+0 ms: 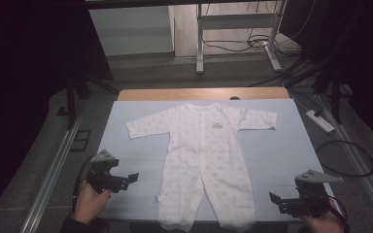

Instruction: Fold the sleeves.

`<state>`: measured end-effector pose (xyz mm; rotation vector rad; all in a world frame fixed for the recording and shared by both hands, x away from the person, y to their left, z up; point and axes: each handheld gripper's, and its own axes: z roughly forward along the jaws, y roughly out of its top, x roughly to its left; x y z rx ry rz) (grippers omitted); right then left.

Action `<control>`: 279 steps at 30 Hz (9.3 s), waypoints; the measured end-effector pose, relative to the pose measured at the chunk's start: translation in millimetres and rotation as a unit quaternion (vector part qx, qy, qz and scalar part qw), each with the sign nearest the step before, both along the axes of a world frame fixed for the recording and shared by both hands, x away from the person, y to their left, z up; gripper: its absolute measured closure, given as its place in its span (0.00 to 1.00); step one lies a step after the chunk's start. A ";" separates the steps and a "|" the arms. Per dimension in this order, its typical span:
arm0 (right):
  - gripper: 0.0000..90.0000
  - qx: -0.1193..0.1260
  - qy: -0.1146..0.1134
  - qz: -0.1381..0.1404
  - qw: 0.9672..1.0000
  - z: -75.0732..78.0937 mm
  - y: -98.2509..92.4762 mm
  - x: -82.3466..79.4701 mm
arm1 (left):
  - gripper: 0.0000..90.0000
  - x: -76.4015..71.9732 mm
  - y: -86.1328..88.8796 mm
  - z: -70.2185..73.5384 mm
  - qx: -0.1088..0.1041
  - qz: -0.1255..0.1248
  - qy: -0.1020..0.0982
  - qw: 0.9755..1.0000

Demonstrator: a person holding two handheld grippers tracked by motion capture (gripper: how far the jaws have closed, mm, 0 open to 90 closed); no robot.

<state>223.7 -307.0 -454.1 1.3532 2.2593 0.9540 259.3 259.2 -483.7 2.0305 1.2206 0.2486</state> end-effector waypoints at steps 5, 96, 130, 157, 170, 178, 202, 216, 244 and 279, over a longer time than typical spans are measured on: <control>0.00 -0.002 0.000 0.003 1.000 -0.1 0.3 0.0 | 0.00 12.3 -2.4 0.0 0.006 0.001 -0.004 1.000; 0.00 -0.012 0.014 0.006 1.000 -1.8 3.3 3.8 | 0.00 194.4 31.5 -30.0 0.075 0.109 0.074 0.988; 0.00 -0.025 0.022 0.012 0.999 -3.2 5.6 4.6 | 0.00 217.7 40.6 -58.0 0.104 0.171 0.095 0.975; 0.00 -0.031 0.030 0.014 0.999 -4.2 7.3 6.8 | 0.95 206.1 23.5 -49.3 0.038 0.145 0.088 0.985; 0.00 -0.029 0.027 0.012 0.999 -3.9 6.3 5.6 | 0.97 205.9 27.6 -38.3 0.007 0.138 0.078 0.987; 0.00 -0.030 0.026 0.012 0.999 -3.7 6.4 5.2 | 0.97 201.6 24.7 -24.8 -0.011 0.116 0.060 0.991; 0.00 -0.030 0.027 0.009 0.999 -3.9 6.2 5.2 | 0.96 199.3 -17.6 9.0 -0.020 0.055 0.022 0.998; 0.00 -0.030 0.028 0.007 0.999 -4.0 6.0 5.0 | 0.96 203.8 -55.9 27.2 -0.018 0.007 0.005 1.000; 0.01 -0.028 0.027 0.010 0.999 -3.8 5.4 4.5 | 0.96 222.1 -136.6 38.3 -0.002 -0.065 0.012 0.998; 0.01 -0.027 0.025 0.015 0.999 -3.7 4.9 3.8 | 0.91 240.4 -201.7 -12.2 0.035 -0.100 0.069 0.992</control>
